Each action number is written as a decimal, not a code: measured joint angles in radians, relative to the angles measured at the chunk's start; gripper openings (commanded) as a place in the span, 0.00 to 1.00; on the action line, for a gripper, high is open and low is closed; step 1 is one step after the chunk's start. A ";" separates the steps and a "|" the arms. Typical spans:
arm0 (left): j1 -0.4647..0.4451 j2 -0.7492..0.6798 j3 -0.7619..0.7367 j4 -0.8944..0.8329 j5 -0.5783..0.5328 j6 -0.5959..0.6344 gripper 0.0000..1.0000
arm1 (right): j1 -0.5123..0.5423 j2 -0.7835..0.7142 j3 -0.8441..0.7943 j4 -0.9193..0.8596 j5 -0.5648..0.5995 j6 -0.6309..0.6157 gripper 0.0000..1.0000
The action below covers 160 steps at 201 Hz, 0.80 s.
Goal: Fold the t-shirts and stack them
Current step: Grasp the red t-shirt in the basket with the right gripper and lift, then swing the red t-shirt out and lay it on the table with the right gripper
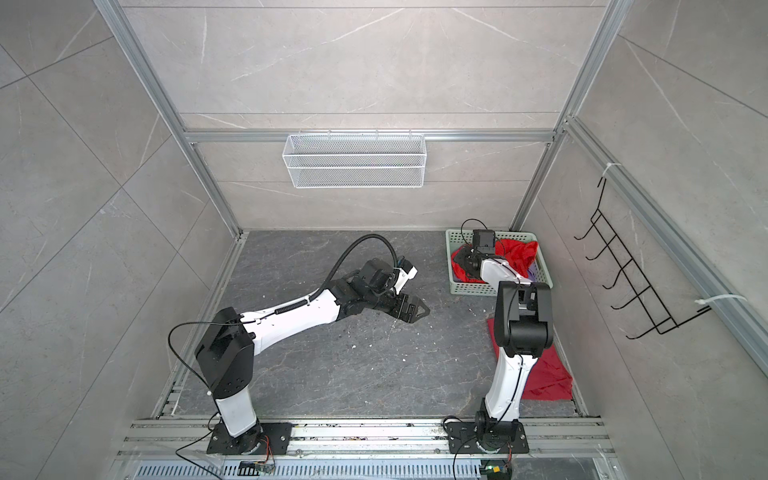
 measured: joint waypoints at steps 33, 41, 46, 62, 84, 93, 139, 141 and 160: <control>0.000 0.000 0.000 0.000 -0.002 -0.001 1.00 | 0.002 0.013 0.000 -0.012 -0.015 0.005 0.00; 0.000 0.000 -0.002 0.003 -0.002 -0.002 1.00 | 0.002 0.010 0.002 -0.018 -0.013 0.005 0.00; 0.000 0.000 -0.004 0.005 -0.001 -0.002 1.00 | 0.002 0.010 0.002 -0.022 -0.009 0.003 0.00; 0.000 -0.005 -0.017 0.018 -0.002 -0.008 1.00 | 0.002 -0.012 0.003 -0.053 0.011 -0.005 0.00; 0.000 -0.025 -0.045 0.031 -0.003 -0.013 1.00 | 0.002 -0.089 0.022 -0.124 0.034 -0.029 0.00; 0.000 -0.036 -0.055 0.038 -0.005 -0.013 1.00 | 0.002 -0.135 0.041 -0.151 0.035 -0.042 0.00; 0.000 -0.150 -0.135 0.070 -0.074 -0.016 1.00 | 0.017 -0.399 0.268 -0.233 -0.077 -0.076 0.00; 0.000 -0.159 -0.139 0.070 -0.080 -0.016 1.00 | 0.022 -0.413 0.286 -0.233 -0.086 -0.077 0.00; 0.008 -0.227 -0.181 0.089 -0.141 -0.015 1.00 | 0.083 -0.468 0.414 -0.254 -0.151 -0.091 0.00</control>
